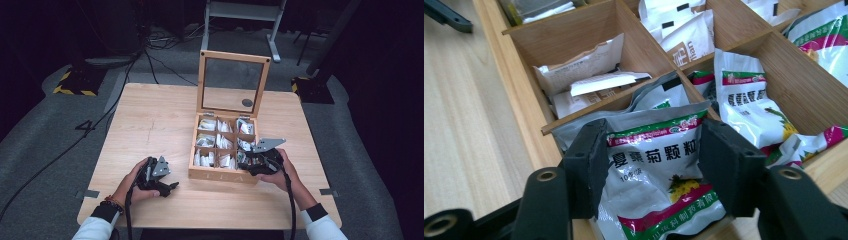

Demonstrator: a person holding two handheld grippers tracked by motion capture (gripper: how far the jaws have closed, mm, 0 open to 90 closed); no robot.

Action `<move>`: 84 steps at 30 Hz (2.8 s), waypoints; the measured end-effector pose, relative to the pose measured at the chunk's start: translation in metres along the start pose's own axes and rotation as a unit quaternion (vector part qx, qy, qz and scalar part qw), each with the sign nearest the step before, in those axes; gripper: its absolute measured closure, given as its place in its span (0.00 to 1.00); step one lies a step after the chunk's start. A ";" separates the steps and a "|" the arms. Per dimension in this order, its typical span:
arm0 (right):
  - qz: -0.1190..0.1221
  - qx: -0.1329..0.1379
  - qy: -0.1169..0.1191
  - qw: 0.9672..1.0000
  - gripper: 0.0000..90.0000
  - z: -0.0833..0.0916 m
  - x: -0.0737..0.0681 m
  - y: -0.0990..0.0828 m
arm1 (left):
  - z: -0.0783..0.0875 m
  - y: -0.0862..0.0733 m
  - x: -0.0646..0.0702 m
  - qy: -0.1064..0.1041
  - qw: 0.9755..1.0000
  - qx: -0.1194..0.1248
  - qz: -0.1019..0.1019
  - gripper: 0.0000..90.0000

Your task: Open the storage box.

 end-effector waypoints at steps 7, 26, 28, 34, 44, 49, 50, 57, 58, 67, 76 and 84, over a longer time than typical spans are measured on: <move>0.017 -0.005 -0.028 0.999 0.70 -0.001 0.000 -0.004 | -0.001 0.001 0.000 -0.008 1.000 0.001 0.000 0.20; 0.040 0.066 -0.031 0.996 0.76 0.015 -0.006 0.010 | -0.003 0.001 0.000 -0.021 1.000 0.004 0.005 0.20; 0.039 0.074 -0.027 0.996 0.73 0.015 -0.007 0.012 | -0.003 0.001 0.000 -0.021 1.000 0.005 0.002 0.20; 0.061 0.077 0.003 0.995 0.57 0.005 -0.007 0.025 | -0.003 0.001 0.001 -0.027 1.000 0.004 0.002 0.20; 0.106 0.029 0.049 0.993 0.60 0.011 0.000 0.016 | -0.003 0.001 0.002 -0.035 0.999 0.005 0.003 0.20; 0.152 -0.005 0.058 0.987 0.60 0.019 0.000 0.013 | -0.003 0.001 0.002 -0.039 0.999 0.005 0.005 0.20; 0.158 -0.011 0.056 0.986 0.60 0.020 0.000 0.012 | -0.004 0.000 0.001 -0.042 0.999 0.005 0.005 0.20; 0.200 -0.067 0.003 0.978 0.58 0.013 0.000 0.008 | -0.004 0.001 0.002 -0.043 0.999 0.004 0.006 0.20; 0.200 -0.067 0.003 0.978 0.58 0.013 0.000 0.008 | -0.004 0.001 0.002 -0.043 0.999 0.004 0.006 0.20; 0.225 -0.030 0.019 0.974 0.50 0.015 -0.002 0.025 | -0.004 0.001 0.002 -0.049 0.999 0.003 0.007 0.20; 0.226 -0.026 0.011 0.974 0.48 0.013 0.003 0.033 | -0.005 0.001 0.001 -0.058 0.998 0.003 0.011 0.20; 0.231 -0.046 0.031 0.971 0.56 0.015 0.011 0.026 | -0.005 0.001 0.002 -0.063 0.998 0.004 0.012 0.20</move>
Point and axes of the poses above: each handheld gripper's, and its own axes: z roughly backward along the jaws, y roughly out of its top, x roughly to its right, the point moved 5 cm from there along -z, roughly forward along the jaws, and after that the axes turned 10 degrees about -x, right-handed, at the moved point
